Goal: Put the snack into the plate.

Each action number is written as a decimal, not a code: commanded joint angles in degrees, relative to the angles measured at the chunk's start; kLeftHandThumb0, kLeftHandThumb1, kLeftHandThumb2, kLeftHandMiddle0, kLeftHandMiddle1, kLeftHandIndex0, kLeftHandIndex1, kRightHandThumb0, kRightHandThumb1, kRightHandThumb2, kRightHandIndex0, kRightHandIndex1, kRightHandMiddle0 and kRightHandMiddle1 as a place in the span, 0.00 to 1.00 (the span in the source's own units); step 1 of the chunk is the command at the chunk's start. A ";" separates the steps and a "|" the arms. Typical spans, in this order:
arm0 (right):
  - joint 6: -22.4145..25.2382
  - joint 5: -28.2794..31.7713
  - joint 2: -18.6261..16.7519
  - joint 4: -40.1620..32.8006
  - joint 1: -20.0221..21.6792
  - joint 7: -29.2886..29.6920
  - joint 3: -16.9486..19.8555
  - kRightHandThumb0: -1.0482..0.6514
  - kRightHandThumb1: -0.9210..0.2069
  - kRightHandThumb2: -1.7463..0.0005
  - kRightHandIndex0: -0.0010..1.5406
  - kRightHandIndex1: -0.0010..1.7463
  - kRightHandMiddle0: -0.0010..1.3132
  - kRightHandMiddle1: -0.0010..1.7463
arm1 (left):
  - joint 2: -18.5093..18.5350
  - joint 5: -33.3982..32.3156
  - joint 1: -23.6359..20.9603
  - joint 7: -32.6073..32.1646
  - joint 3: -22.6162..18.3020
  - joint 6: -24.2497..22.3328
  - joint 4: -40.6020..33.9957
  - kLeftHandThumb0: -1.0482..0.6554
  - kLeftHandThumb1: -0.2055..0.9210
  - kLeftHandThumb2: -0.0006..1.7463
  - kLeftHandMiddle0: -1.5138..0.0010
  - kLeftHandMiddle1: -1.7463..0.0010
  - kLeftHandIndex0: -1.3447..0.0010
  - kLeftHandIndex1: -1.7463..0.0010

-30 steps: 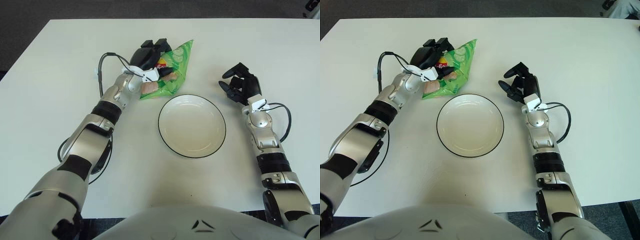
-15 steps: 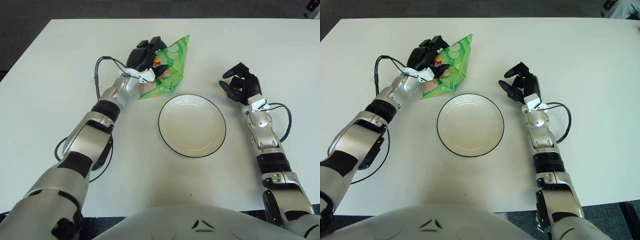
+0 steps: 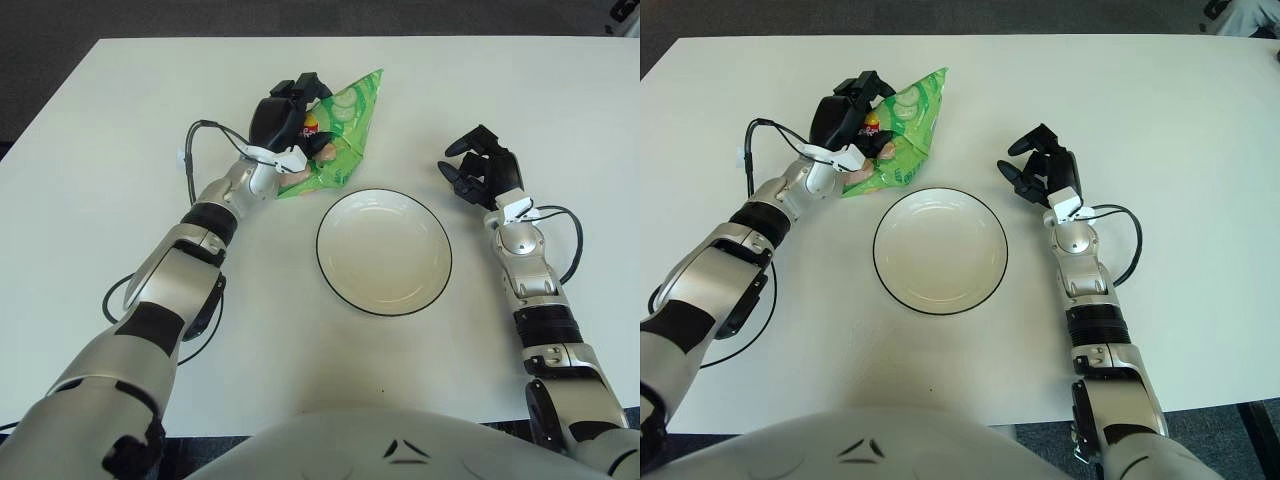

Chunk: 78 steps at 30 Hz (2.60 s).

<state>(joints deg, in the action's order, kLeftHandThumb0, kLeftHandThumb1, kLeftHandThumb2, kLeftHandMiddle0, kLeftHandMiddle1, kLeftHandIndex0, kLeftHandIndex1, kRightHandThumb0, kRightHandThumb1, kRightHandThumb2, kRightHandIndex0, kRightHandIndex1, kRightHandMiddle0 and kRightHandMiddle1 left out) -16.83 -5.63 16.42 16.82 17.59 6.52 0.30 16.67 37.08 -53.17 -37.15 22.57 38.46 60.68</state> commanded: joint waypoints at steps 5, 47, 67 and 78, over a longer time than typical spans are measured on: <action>1.83 -0.99 -3.69 7.89 -11.02 -0.56 -1.99 0.40 0.00 0.83 0.52 1.00 0.35 0.86 | 2.69 0.82 -1.73 -4.25 -1.05 2.36 -0.76 0.88 0.51 0.71 0.63 0.00 0.56 0.00; 1.64 -0.93 -3.48 9.11 -10.50 -0.98 -2.02 0.40 0.00 0.83 0.51 1.00 0.34 0.86 | 4.42 -12.61 1.62 16.32 -12.58 5.19 -20.61 0.88 0.51 0.71 0.63 0.00 0.53 0.00; 1.64 -1.05 -3.41 9.14 -10.55 -1.03 -2.21 0.40 0.00 0.83 0.52 1.00 0.34 0.86 | 13.60 -18.18 -2.12 50.87 -7.21 8.88 -21.60 0.31 0.99 0.07 0.68 0.82 0.72 0.72; 1.49 -1.14 -3.41 9.18 -10.58 -0.99 -2.31 0.40 0.00 0.83 0.52 1.00 0.33 0.86 | 13.49 -25.94 -5.92 74.30 -6.15 3.22 -16.78 0.13 0.99 0.02 0.97 1.00 0.86 0.99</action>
<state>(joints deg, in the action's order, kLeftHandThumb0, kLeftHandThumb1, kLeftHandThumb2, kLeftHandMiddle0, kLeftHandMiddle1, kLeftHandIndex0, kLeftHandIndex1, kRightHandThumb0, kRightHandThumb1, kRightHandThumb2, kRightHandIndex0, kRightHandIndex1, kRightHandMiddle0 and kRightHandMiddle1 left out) -17.01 -5.62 16.56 17.09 17.75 6.39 0.21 29.65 14.24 -55.97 27.89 15.21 45.55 43.06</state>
